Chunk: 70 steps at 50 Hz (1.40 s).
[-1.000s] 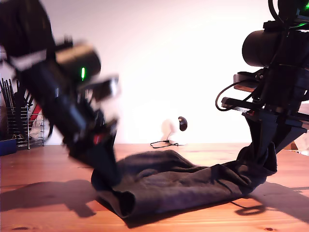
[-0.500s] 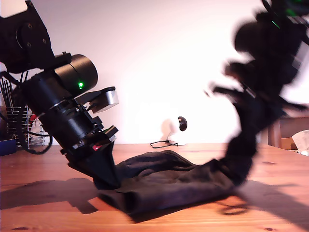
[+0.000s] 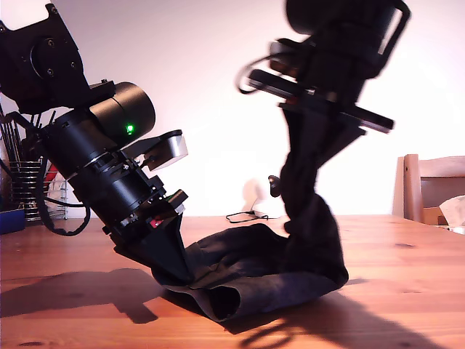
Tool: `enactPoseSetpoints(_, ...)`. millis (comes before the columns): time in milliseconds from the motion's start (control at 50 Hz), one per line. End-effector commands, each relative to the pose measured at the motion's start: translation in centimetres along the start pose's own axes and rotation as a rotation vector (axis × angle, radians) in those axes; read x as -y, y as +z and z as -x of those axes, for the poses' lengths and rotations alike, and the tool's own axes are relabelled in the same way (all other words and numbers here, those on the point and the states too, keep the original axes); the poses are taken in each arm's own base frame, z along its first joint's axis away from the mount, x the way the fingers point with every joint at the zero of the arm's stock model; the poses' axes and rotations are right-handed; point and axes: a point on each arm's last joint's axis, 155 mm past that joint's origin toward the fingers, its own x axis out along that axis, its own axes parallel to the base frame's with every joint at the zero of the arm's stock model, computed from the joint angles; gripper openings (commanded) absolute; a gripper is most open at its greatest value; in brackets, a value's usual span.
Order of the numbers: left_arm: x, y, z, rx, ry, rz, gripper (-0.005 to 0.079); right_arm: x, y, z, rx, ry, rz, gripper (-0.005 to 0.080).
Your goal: Fold the underwear in front of you. After folding it, place it to the right side.
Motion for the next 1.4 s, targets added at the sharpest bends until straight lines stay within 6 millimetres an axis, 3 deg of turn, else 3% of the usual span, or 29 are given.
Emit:
enactPoseSetpoints(0,0.1,-1.9,-1.1,-0.048,-0.012,0.018,-0.0024,-1.8,-0.2,0.0,-0.003,0.032,0.027,-0.0005)
enactPoseSetpoints(340,0.8,-1.6,-1.2,-0.037,-0.046,0.016,-0.0024,-6.2,-1.1,-0.4,-0.005,0.088,0.073,-0.0005)
enactPoseSetpoints(960,2.2,-1.4,-1.3,-0.033,-0.098,0.014,-0.0024,-9.4,-3.8,-4.3,-0.131,0.178,0.091,-0.0008)
enactPoseSetpoints(1200,1.5,-1.3,-1.0,-0.025,-0.087,0.028,-0.0024,-9.6,-3.8,-4.9,-0.133,0.181,0.092,-0.0008)
enactPoseSetpoints(1380,0.5,-0.5,0.5,0.003,-0.073,0.052,-0.0024,-9.2,-4.4,-6.1,-0.164,0.170,0.086,-0.0008)
